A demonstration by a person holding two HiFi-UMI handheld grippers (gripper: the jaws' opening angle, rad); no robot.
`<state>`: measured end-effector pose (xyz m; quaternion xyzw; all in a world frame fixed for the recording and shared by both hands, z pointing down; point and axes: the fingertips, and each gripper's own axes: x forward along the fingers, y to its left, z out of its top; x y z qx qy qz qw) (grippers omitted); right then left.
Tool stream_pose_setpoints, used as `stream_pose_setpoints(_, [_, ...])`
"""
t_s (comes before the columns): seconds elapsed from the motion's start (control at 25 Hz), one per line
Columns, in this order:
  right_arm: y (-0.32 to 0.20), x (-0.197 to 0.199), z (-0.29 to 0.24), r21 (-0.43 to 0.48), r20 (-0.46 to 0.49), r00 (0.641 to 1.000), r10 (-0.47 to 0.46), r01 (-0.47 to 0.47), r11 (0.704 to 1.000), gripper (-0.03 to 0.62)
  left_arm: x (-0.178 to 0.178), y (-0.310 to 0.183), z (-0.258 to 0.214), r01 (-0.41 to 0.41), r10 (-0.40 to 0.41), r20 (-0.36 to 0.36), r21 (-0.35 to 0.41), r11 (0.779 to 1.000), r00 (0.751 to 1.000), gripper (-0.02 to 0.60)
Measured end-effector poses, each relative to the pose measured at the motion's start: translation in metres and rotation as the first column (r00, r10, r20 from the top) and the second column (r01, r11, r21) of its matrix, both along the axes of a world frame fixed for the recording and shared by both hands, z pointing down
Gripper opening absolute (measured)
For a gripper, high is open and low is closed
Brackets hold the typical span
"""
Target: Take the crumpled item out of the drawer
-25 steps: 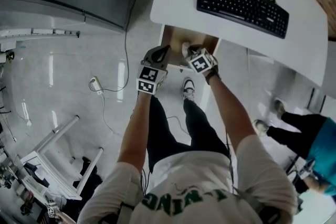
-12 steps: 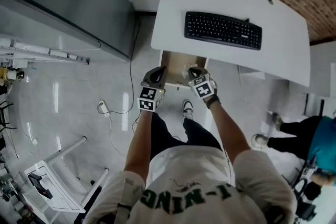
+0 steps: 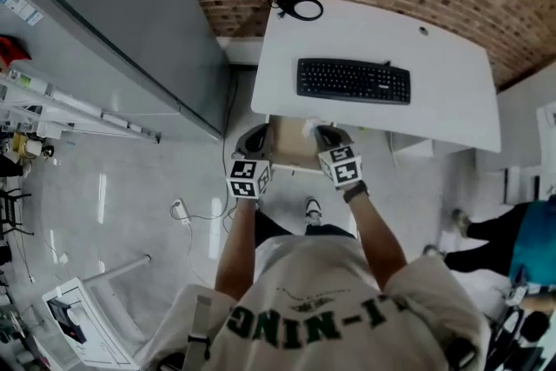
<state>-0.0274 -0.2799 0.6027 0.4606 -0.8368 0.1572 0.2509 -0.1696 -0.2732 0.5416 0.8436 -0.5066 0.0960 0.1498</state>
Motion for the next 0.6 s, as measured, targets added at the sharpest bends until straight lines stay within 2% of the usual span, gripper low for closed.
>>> stream_pose_setpoints(0.16, [0.001, 0.014, -0.051, 0.124, 0.058, 0.998, 0.028, -0.035, 0.992, 0.012, -0.005, 0.0, -0.034, 0.05, -0.05, 0.007, 0.035, 0.998, 0.999, -0.005])
stream_pose_setpoints(0.32, [0.008, 0.028, -0.093, 0.223, 0.081, 0.993, 0.084, -0.1, 0.97, 0.012, 0.0, 0.004, -0.072, 0.059, -0.064, 0.039, 0.115, 0.992, 0.997, -0.005])
stream_pose_setpoints(0.44, [0.008, 0.036, -0.12, 0.264, 0.128, 0.982, 0.138, -0.168, 0.95, 0.012, 0.006, 0.003, -0.103, 0.069, -0.076, 0.034, 0.174, 0.982, 0.997, -0.005])
stream_pose_setpoints(0.6, [0.012, 0.038, -0.155, 0.294, 0.211, 0.964, 0.162, -0.221, 0.93, 0.012, 0.004, 0.007, -0.131, 0.1, -0.108, 0.025, 0.226, 0.969, 0.994, -0.005])
